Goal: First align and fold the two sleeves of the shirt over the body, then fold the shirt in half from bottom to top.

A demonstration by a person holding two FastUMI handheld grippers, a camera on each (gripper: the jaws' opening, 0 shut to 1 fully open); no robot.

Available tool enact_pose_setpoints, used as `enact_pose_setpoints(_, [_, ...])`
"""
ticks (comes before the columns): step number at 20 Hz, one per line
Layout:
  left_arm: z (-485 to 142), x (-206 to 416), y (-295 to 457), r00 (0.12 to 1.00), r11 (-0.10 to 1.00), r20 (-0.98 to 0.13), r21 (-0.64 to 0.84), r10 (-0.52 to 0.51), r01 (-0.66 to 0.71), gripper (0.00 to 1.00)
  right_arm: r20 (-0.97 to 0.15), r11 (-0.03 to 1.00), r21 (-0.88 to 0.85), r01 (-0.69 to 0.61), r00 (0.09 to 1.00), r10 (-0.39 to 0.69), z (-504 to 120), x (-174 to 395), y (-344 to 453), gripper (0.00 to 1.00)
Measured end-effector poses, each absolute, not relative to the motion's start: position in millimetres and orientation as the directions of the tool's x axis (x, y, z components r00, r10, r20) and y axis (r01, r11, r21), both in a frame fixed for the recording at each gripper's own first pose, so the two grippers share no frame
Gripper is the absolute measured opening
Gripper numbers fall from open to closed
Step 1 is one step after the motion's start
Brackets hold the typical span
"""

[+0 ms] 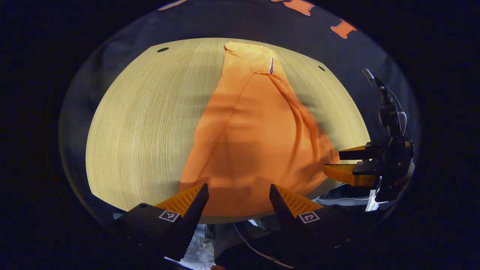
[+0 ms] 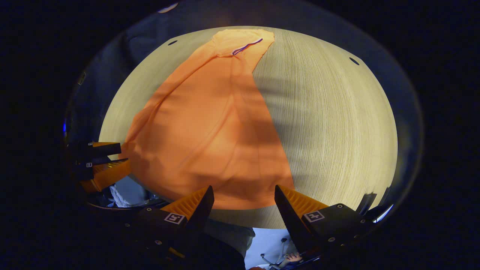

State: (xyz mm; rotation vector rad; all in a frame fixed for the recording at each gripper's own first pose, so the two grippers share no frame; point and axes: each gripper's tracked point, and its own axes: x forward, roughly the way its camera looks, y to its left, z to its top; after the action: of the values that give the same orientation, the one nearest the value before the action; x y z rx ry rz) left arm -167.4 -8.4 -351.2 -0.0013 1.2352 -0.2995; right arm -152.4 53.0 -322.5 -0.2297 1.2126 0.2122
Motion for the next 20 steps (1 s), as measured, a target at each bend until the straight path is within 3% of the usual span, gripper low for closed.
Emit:
enact_pose_setpoints(8, [-380.2,-185.4,1.4,0.260,0.978,-0.953,-0.110,-0.155,0.178,0.97,-0.945,0.944,-0.119,-0.308,0.326,-0.012,-334.6,-143.2,50.4,0.99])
enact_pose_setpoints(15, [-384.8,-182.9,0.8,0.257,0.961,-0.965,0.029,-0.044,0.274,0.96,-0.956,0.946,-0.136,-0.295,0.290,-0.047,-344.0,-145.9,42.9,0.99])
enact_pose_setpoints(20, [-385.0,-175.0,-1.7,0.259,0.986,-0.962,-0.042,-0.084,0.162,0.99,-0.953,0.951,-0.133,-0.280,0.301,-0.044,-344.8,-145.3,45.2,0.91])
